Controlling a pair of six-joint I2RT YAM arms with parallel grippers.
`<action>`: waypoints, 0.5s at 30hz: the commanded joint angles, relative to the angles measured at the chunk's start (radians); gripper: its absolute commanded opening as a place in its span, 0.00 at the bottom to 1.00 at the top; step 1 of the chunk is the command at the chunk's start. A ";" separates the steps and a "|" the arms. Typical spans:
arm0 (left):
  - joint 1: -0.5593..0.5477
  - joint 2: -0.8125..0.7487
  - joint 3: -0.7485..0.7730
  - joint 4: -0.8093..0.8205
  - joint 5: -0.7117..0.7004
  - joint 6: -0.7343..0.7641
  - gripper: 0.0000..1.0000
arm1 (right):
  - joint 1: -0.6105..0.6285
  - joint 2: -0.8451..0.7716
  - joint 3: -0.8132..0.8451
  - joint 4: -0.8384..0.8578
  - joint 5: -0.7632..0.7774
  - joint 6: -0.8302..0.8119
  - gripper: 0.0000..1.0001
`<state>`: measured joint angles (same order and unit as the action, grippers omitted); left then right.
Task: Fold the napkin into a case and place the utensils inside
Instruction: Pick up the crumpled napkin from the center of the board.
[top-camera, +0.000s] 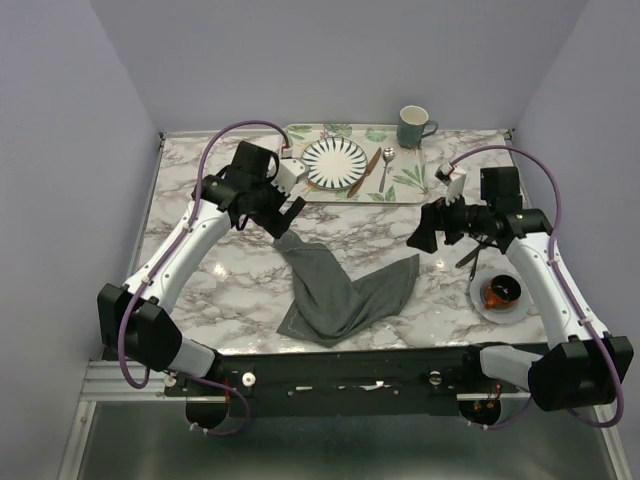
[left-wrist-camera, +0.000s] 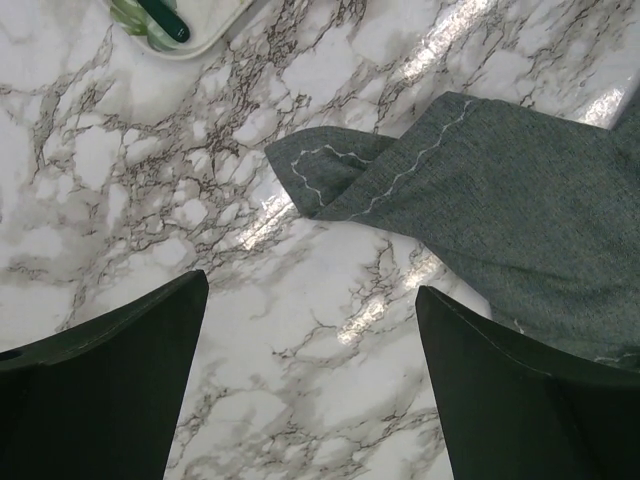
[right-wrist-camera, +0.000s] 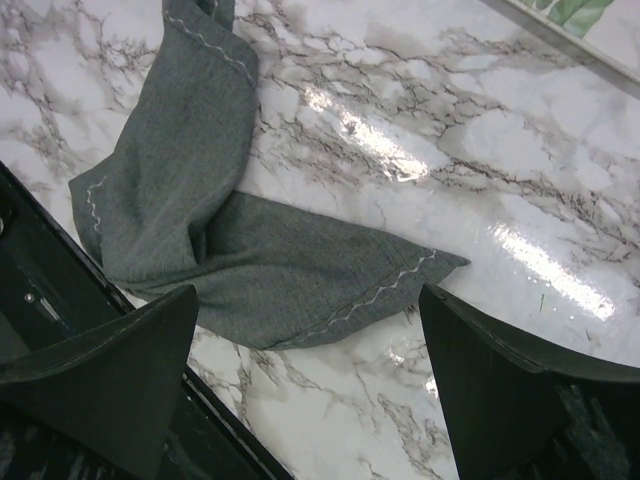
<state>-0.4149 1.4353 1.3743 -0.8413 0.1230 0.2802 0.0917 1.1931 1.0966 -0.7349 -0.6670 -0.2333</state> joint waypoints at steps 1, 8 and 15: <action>-0.007 0.039 0.029 -0.025 0.063 0.039 0.99 | -0.001 0.013 -0.059 -0.034 0.058 0.037 1.00; -0.012 0.143 0.000 -0.028 0.178 0.106 0.99 | -0.003 0.100 -0.092 -0.043 0.072 0.083 1.00; -0.021 0.284 0.003 -0.030 0.227 0.125 0.99 | -0.001 0.216 -0.129 -0.047 0.020 0.104 1.00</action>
<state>-0.4274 1.6566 1.3781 -0.8547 0.2695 0.3809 0.0917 1.3415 1.0019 -0.7559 -0.6189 -0.1562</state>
